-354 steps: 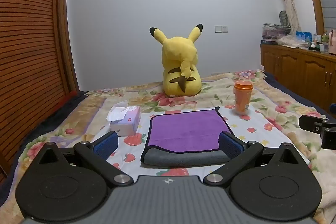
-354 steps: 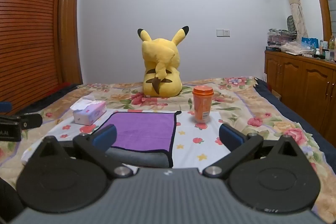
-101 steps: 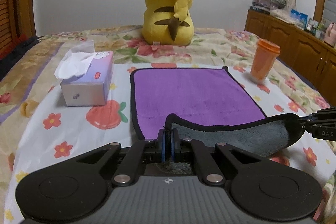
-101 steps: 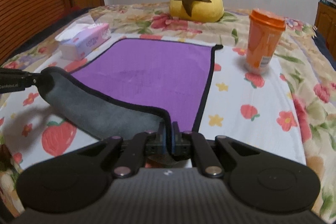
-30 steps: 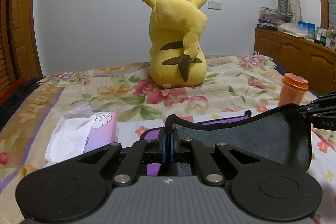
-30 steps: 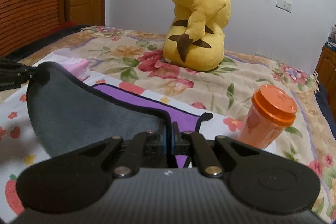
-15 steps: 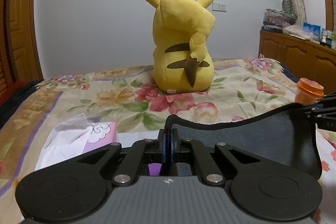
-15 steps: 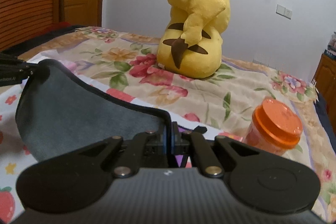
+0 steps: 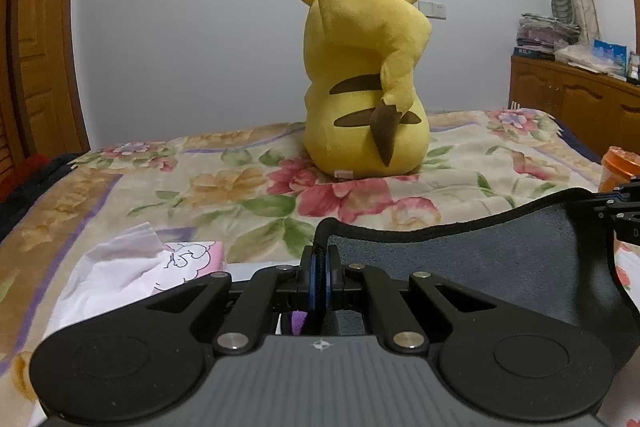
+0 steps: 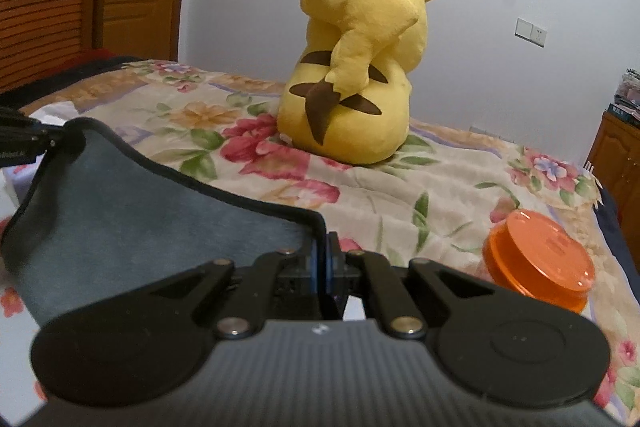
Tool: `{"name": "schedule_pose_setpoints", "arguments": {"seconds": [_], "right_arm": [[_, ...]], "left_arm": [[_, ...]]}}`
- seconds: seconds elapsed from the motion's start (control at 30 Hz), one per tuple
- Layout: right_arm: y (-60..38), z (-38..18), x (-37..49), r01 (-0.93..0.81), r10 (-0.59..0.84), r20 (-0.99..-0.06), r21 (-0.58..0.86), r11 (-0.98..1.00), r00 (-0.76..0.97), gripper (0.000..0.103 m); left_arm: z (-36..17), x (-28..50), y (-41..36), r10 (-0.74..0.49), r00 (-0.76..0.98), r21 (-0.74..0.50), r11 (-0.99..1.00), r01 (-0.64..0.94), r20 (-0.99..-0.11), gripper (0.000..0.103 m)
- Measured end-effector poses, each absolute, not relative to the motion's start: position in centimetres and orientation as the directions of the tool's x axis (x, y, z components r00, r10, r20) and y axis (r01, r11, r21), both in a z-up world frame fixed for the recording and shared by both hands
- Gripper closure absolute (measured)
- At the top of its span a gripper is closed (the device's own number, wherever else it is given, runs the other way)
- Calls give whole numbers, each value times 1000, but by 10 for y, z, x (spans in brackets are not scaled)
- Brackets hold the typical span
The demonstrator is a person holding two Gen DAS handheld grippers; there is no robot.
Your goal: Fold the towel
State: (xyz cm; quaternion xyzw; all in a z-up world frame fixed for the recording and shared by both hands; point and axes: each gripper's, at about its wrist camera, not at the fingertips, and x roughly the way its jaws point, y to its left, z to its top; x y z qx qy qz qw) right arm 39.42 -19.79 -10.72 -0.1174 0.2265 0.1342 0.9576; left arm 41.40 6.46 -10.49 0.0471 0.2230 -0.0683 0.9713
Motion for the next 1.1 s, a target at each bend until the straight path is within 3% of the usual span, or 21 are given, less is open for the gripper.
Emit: {"name": "schedule_pose_setpoints", "arguments": {"seconds": [0.93, 1.0, 1.1], "right_arm": [[-187, -156, 425, -261, 124, -572, -164, 951, 811, 98], [-187, -157, 424, -257, 115, -575, -170, 951, 810, 94], [-189, -157, 421, -247, 108, -579, -166, 955, 808, 88]], "left_arm": [[-146, 442, 61, -99, 834, 108, 977, 186, -542, 94], [-146, 443, 61, -98, 833, 109, 976, 186, -545, 92], [-146, 440, 62, -95, 829, 109, 977, 185, -552, 78]]}}
